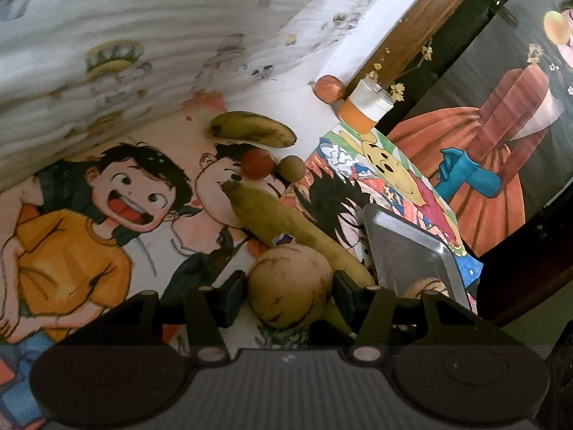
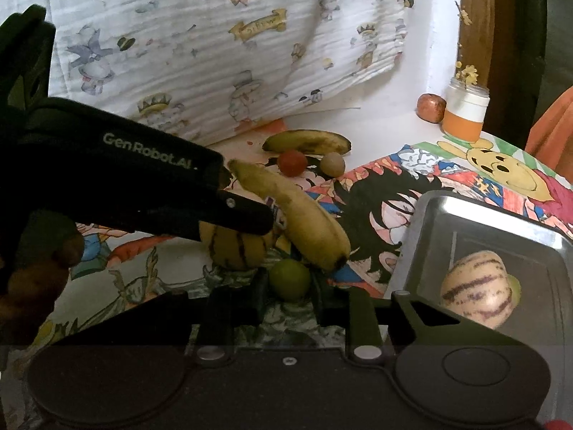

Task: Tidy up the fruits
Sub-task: 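Grasp the large striped melon with the left tool while the right tool grasps a green grape, then carry the melon and grape over the metal tray and open both tools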

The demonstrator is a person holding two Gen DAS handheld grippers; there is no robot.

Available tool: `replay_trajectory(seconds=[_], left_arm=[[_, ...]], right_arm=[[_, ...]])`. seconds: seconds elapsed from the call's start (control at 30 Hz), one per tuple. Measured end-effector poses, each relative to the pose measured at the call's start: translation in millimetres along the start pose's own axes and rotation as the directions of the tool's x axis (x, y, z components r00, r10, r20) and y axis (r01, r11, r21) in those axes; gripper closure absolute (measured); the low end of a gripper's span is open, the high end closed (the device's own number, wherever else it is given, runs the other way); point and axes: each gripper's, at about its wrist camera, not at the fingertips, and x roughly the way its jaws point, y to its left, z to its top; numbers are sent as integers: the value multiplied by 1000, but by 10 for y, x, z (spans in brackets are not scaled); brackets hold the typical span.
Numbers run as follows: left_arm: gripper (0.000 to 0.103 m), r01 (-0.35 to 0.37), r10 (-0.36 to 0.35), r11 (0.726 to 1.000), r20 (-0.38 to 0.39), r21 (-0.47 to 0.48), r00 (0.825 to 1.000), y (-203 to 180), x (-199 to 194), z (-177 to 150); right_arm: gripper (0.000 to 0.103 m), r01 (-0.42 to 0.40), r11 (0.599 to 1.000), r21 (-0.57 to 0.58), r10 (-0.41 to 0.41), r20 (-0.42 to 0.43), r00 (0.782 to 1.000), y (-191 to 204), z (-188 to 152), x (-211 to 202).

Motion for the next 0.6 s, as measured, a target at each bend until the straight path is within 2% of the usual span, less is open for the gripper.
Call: replay_trajectory(seconds=[0.6], left_arm=[[46,-12,12,1000,-7,2,1000,-129,-376,-429]], right_arm=[[76,18,989,148,-26,54,998,-22,-409,-771]])
